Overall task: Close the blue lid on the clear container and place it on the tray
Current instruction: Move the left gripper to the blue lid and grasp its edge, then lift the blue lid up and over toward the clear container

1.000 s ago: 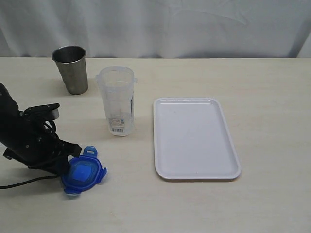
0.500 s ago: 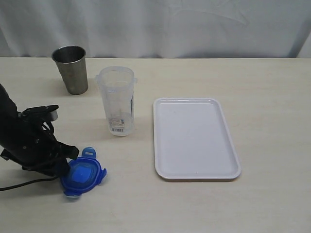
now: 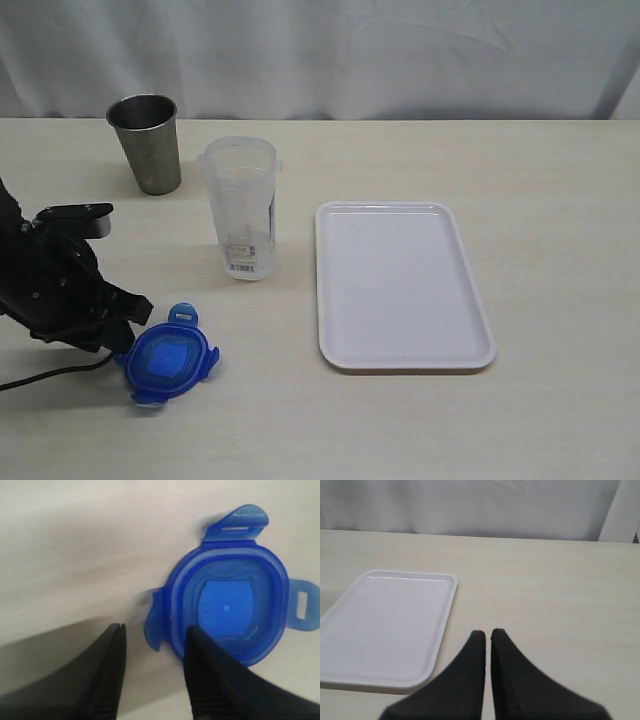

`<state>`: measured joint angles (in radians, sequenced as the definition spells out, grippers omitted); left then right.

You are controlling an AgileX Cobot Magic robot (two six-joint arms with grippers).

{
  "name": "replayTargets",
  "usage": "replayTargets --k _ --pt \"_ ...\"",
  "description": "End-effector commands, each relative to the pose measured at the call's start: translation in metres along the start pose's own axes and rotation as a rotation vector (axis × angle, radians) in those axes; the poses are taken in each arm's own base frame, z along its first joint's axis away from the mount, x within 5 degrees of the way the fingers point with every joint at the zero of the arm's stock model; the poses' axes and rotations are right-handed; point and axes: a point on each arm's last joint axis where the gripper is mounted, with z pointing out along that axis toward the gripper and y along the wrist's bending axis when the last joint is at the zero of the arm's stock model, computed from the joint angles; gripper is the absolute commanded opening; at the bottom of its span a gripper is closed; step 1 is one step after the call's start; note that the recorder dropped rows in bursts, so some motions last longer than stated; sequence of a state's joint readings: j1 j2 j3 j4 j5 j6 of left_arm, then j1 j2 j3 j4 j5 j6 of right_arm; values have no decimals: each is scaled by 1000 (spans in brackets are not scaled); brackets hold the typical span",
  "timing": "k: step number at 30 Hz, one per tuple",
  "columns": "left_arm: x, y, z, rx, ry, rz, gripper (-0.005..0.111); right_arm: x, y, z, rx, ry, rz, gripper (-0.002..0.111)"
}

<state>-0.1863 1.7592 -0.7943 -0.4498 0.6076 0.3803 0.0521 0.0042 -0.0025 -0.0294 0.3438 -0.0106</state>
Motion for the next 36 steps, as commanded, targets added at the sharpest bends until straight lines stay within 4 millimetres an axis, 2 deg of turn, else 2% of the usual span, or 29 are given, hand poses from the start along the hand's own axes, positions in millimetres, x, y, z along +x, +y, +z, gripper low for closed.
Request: replayTargets --k 1,11,18,21,25,29,36 --pt "-1 2 -1 -20 -14 -19 43 0 0 0 6 -4 4 5" --pt "1 5 16 -14 40 -43 42 0 0 0 6 -4 4 5" --pt "-1 5 16 -3 13 31 10 0 0 0 6 -4 4 5" --pt "-1 4 16 2 14 49 0 0 0 0 6 -4 4 5" --pt "-1 3 14 4 11 54 0 0 0 0 6 -4 4 5" --pt "-8 -1 -5 -4 -37 98 0 0 0 0 6 -4 4 5" --pt "-33 -18 -73 -20 -248 198 0 0 0 0 6 -4 4 5"
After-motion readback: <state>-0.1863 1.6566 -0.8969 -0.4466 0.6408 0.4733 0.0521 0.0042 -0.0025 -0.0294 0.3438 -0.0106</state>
